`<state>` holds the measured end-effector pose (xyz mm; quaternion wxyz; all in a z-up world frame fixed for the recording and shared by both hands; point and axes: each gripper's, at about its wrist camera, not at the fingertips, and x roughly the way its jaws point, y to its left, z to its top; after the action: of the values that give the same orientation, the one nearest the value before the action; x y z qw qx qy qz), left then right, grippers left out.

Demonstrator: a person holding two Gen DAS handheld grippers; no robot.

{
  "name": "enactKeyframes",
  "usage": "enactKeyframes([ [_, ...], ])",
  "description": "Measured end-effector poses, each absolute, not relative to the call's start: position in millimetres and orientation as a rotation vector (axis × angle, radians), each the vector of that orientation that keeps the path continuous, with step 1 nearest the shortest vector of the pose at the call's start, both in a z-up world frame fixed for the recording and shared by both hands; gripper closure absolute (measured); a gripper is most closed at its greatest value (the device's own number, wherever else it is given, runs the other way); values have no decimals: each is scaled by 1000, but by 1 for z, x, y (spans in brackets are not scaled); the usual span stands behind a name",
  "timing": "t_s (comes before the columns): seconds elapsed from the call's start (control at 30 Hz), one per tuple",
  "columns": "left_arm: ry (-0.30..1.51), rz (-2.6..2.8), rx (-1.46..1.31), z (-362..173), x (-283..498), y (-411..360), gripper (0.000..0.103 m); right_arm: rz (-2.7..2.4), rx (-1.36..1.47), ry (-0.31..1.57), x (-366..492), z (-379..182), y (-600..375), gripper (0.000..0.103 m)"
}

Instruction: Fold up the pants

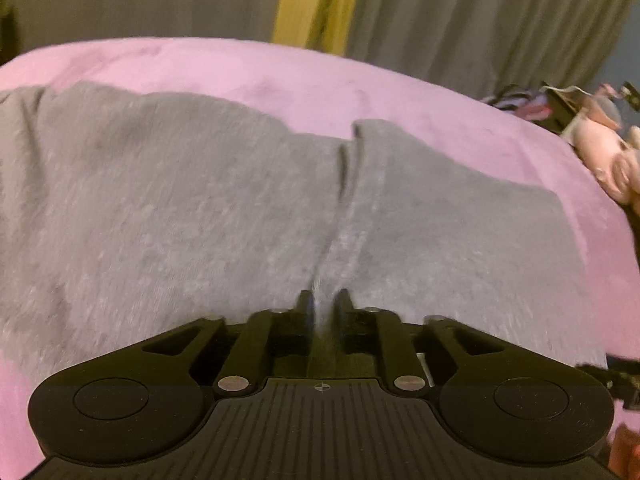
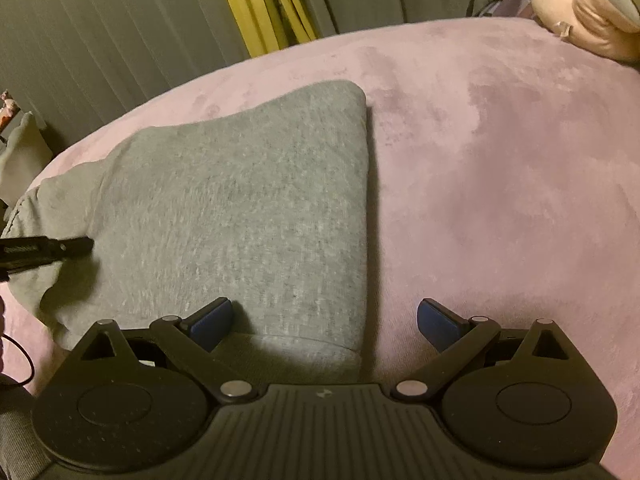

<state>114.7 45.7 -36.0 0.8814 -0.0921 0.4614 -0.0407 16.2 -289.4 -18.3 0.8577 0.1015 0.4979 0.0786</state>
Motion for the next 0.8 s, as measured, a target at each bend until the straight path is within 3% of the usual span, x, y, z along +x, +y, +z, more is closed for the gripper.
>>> enactKeyframes([
  [0.03, 951, -65, -212, -33, 114, 50, 41, 161, 214, 1050, 17, -19, -290, 4],
  [0.1, 906, -28, -297, -26, 110, 68, 15, 153, 212, 1056, 18, -20, -290, 4],
  [0.23, 813, 53, -591, -12, 102, 131, 13, 152, 220, 1068, 21, -22, -290, 4],
  [0.43, 656, 256, -767, 2, 72, 235, 6, 152, 247, 1077, 22, -23, -293, 4],
  [0.6, 646, 386, -899, -21, 50, 303, 6, 150, 271, 1083, 24, -26, -295, 4],
  [0.8, 662, 393, -996, -57, 54, 333, 6, 151, 284, 1092, 25, -29, -296, 4],
])
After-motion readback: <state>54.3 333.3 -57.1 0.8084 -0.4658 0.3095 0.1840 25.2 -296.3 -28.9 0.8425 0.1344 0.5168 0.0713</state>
